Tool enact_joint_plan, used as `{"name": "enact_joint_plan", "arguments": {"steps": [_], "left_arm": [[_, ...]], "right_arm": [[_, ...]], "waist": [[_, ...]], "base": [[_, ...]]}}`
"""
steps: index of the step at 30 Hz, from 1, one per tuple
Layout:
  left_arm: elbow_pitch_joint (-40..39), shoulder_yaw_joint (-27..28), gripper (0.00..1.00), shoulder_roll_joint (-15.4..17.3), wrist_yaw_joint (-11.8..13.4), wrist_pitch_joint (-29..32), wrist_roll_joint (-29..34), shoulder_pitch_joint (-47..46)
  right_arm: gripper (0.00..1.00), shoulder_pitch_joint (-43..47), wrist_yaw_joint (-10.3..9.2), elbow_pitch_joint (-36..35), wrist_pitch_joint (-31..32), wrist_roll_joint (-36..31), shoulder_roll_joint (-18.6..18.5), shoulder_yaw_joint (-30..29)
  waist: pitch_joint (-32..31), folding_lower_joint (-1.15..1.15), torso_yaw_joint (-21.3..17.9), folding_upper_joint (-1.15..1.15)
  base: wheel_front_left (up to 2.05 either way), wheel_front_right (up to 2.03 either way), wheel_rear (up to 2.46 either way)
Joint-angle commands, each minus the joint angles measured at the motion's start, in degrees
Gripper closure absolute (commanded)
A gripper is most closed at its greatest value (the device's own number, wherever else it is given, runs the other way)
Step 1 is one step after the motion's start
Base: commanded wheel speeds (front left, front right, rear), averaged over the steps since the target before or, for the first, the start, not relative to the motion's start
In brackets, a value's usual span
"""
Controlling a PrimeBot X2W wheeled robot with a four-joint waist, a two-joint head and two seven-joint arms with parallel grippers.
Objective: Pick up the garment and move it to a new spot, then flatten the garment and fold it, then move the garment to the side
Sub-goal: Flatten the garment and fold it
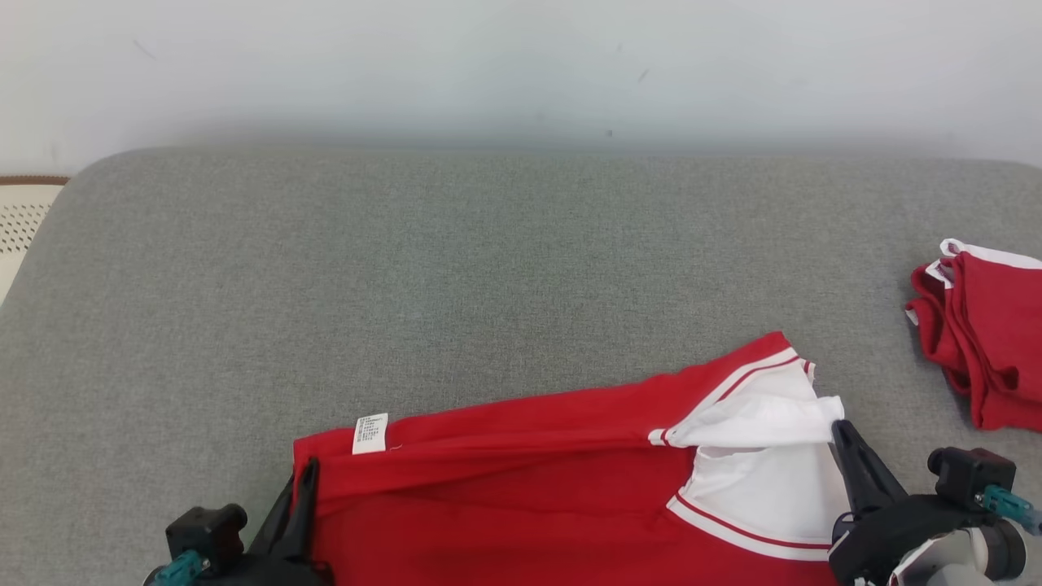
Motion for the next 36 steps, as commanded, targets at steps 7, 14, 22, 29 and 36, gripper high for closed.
{"name": "enact_joint_plan", "arguments": {"steps": [7, 14, 22, 29, 36], "left_arm": [[0.6, 1.6, 1.00, 0.0, 0.0, 0.0, 0.3, 2.6], [1.3, 2.8, 0.75, -0.2, 0.0, 0.0, 0.7, 3.7], [1.0, 4.3, 0.00, -0.4, 0.0, 0.0, 1.5, 5.6], [-1.4, 6.3, 0.00, -0.6, 0.4, 0.0, 3.9, 9.4], [-5.3, 5.2, 0.00, -0.6, 2.4, 0.0, 1.8, 12.2]], "right_arm": [[1.00, 2.8, -0.09, -2.2, -0.2, -0.6, 0.8, -2.0], [1.00, 5.6, -0.09, -3.2, -0.2, 0.1, 1.0, -1.8], [0.00, 7.5, -0.08, -2.6, -0.2, 1.3, 0.4, -2.1], [0.00, 9.9, -0.08, -3.5, -0.2, -0.3, 1.0, -5.1], [0.00, 8.3, -0.08, -5.6, -0.2, -3.0, 3.2, -6.9]], "waist": [[-1.2, 0.00, -0.4, 0.00], [-2.0, 0.00, -1.0, 0.00], [-2.9, 0.00, -1.1, 0.00], [-4.5, 0.00, -0.7, 0.00], [-5.1, 0.00, -0.3, 0.00]], "base": [[0.00, 0.00, 0.00], [0.00, 0.00, 0.00], [0.00, 0.00, 0.00], [0.00, 0.00, 0.00], [0.00, 0.00, 0.00]]}}
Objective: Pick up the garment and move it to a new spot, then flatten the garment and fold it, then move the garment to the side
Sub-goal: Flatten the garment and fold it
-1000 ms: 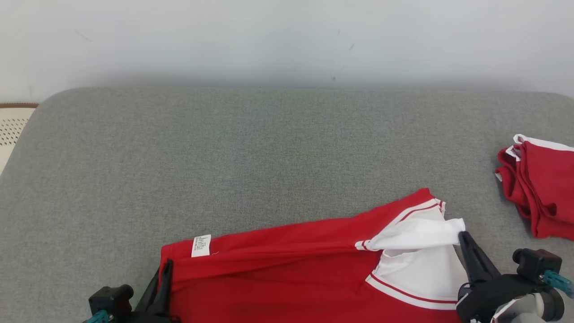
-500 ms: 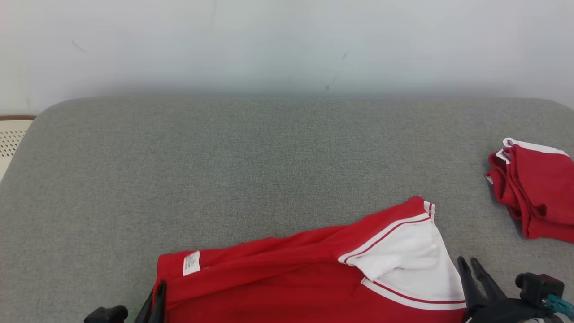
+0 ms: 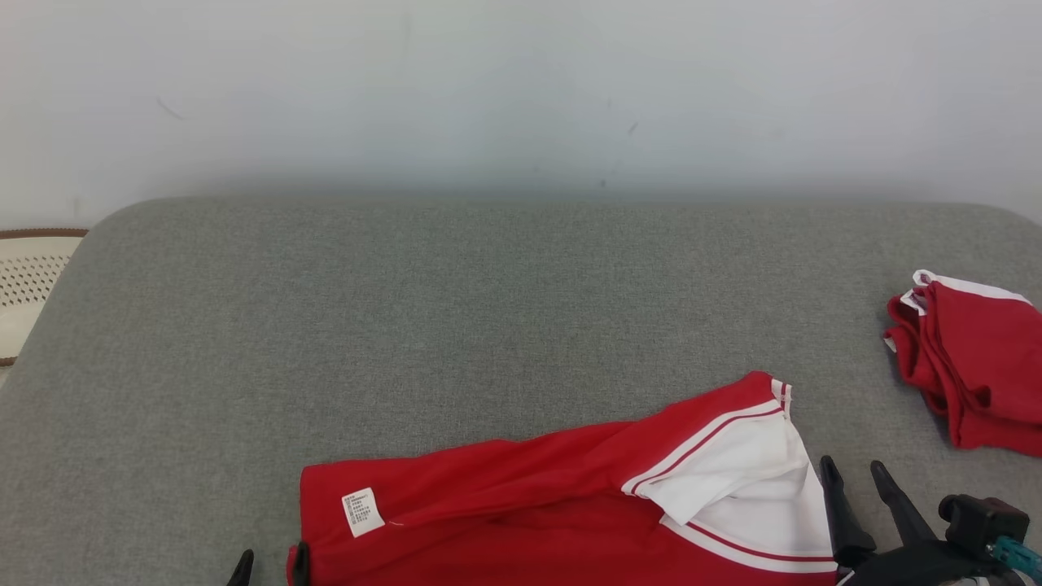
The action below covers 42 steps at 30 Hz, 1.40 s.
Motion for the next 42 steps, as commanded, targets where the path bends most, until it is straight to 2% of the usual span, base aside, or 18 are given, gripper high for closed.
{"name": "enact_joint_plan", "arguments": {"steps": [1, 7, 23, 34, 42], "left_arm": [[-0.9, -0.2, 0.00, 0.1, 0.5, 0.0, -0.6, 0.9], [-2.6, -1.9, 0.00, 0.1, 1.5, 0.0, -0.7, 1.6], [-3.3, -4.0, 0.00, 0.1, 1.4, 0.0, -1.0, 1.5], [-3.4, -4.6, 0.00, 0.1, 1.5, 0.0, -1.0, 1.4], [-3.9, -4.7, 0.00, 0.1, 1.5, 0.0, -0.7, 0.5]], "right_arm": [[0.00, -1.2, -0.08, 0.3, -0.2, -1.1, 0.5, 0.0], [0.00, -4.5, -0.08, 4.4, -0.2, -3.3, 2.2, -1.0], [0.00, -11.9, -0.08, 17.7, -0.1, -10.1, 5.3, -6.9], [0.00, -10.0, -0.08, 23.9, -0.1, -8.3, 5.9, -6.3], [0.00, -9.0, -0.08, 26.2, 0.2, -3.7, 6.5, -2.3]], "waist": [[-0.1, 0.00, 0.2, 0.00], [-0.2, 0.00, 1.6, 0.00], [1.4, 0.00, 5.8, 0.00], [1.4, 0.00, 5.9, 0.00], [1.4, 0.00, 6.2, 0.00]], "base": [[0.00, 0.00, 0.00], [0.00, 0.00, 0.00], [0.00, 0.00, 0.00], [0.00, 0.00, 0.00], [0.00, 0.00, 0.00]]}}
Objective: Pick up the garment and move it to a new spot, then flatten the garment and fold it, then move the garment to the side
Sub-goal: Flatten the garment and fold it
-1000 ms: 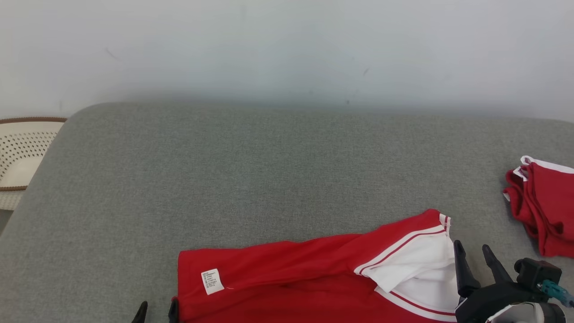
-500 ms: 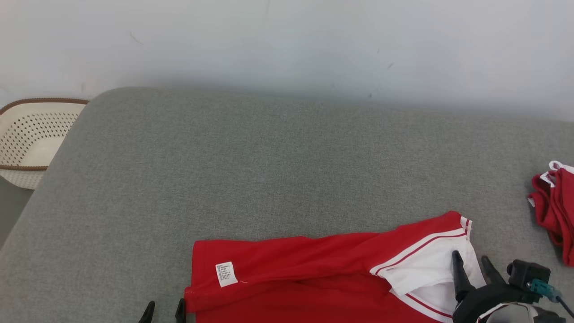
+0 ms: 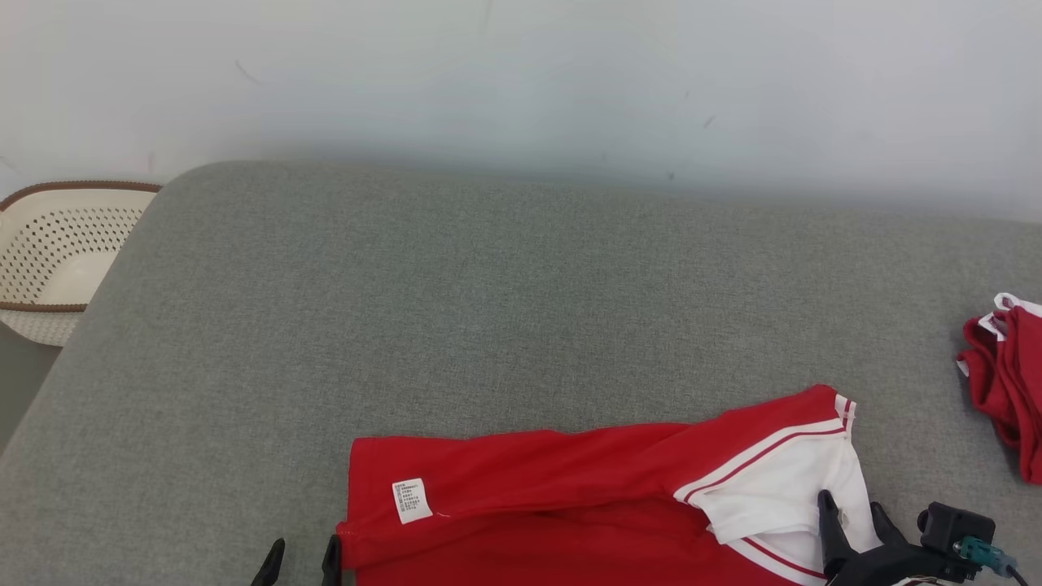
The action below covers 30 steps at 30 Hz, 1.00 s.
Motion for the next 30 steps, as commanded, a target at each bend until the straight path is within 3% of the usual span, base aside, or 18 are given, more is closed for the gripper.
{"name": "enact_joint_plan", "arguments": {"steps": [1, 4, 5, 7, 8, 9, 18, 30], "left_arm": [[-0.2, -0.1, 0.00, 0.0, 0.0, 0.0, 0.2, -0.4], [-0.3, -0.1, 0.00, 0.0, -0.1, 0.0, 0.1, -0.3], [-0.4, -0.1, 0.00, 0.0, -0.2, 0.0, 0.1, -0.3], [-0.5, -0.1, 0.00, 0.1, -0.3, 0.0, 0.4, -0.3], [-0.6, 0.0, 0.00, 0.0, -0.2, 0.0, 0.4, -0.2], [-0.7, 0.0, 0.00, 0.0, -0.2, 0.0, 0.4, -0.1], [-1.2, 0.0, 0.00, 0.0, -0.1, 0.0, 0.9, 1.3], [-1.9, -2.6, 0.00, 0.1, 0.0, 0.0, -0.5, 1.9]], "right_arm": [[0.00, 0.9, -0.02, 1.3, 0.7, 0.9, 0.9, 1.4], [0.00, 0.0, -0.01, 2.1, 0.8, 2.5, 0.9, 4.0], [0.14, -0.4, 0.03, 2.7, 0.9, 3.0, 0.9, 5.0], [0.54, -1.0, 0.14, 3.3, 1.1, 4.1, 0.9, 6.6], [0.81, -1.2, 0.15, 3.7, 1.1, 4.8, 0.9, 7.3], [1.00, -1.4, 0.15, 4.2, 1.1, 5.5, 0.8, 8.0], [1.00, -2.8, -0.08, 4.6, 0.7, 8.5, -3.0, 6.9], [1.00, -1.2, -0.08, 1.3, 0.4, 2.5, -6.0, -2.0]], "waist": [[0.3, 0.00, 0.2, 0.00], [0.8, 0.00, 0.7, 0.00], [0.9, 0.00, 0.9, 0.00], [1.0, 0.00, 1.3, 0.00], [1.0, 0.00, 1.4, 0.00], [1.0, 0.00, 1.5, 0.00], [-0.2, 0.00, 1.3, 0.00], [-1.5, 0.00, -2.6, 0.00]], "base": [[0.00, 0.00, 0.00], [0.00, 0.00, 0.00], [0.00, 0.00, 0.00], [0.00, 0.00, 0.00], [0.00, 0.00, 0.00], [0.00, 0.00, 0.00], [0.00, 0.00, 0.00], [0.00, 0.00, 0.00]]}}
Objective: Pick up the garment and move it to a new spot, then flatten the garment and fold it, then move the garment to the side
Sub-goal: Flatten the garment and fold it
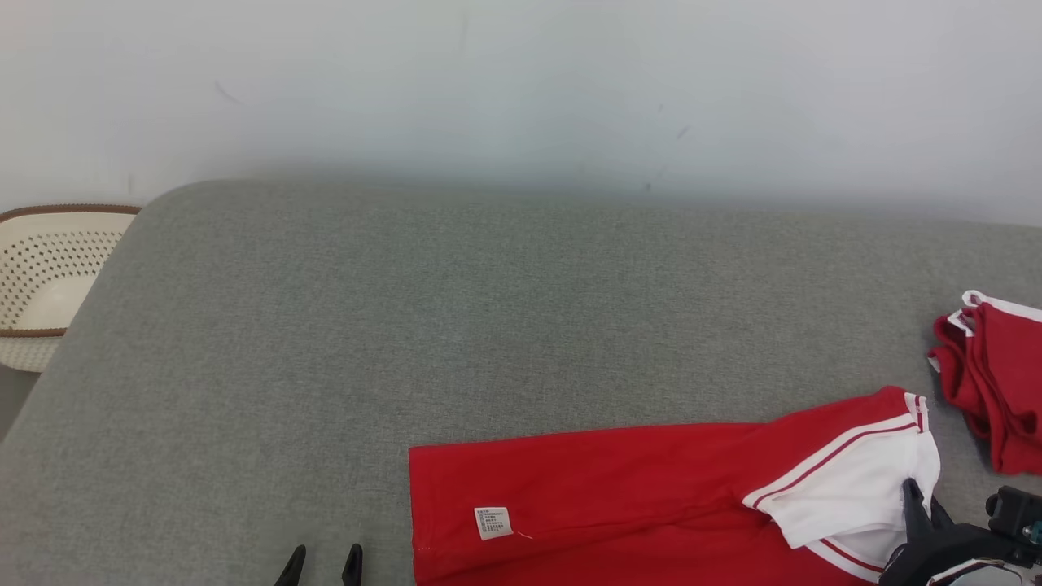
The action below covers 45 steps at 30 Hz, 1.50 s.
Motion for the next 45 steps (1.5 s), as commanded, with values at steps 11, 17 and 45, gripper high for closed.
{"name": "enact_joint_plan", "arguments": {"steps": [11, 17, 45], "left_arm": [[-0.1, -1.0, 0.00, 0.1, 0.9, 0.0, -1.6, -0.1], [-0.1, -1.6, 0.00, 0.1, 0.9, 0.0, -1.9, -0.4], [1.4, -4.4, 0.00, 0.1, 0.3, 0.0, -3.7, 0.8]], "right_arm": [[1.00, 1.6, -0.09, -14.4, 0.0, -3.8, 1.3, 7.2], [1.00, 3.2, -0.06, -22.9, 0.0, -1.9, 0.6, 18.7], [0.86, -10.0, -0.06, -19.1, 1.2, 6.3, 10.0, 50.4]], "waist": [[0.4, 0.00, -4.3, 0.00], [0.5, 0.00, -4.6, 0.00], [1.0, 0.00, 8.4, 0.00]], "base": [[0.00, 0.00, 0.00], [0.00, 0.00, 0.00], [0.00, 0.00, 0.00]]}}
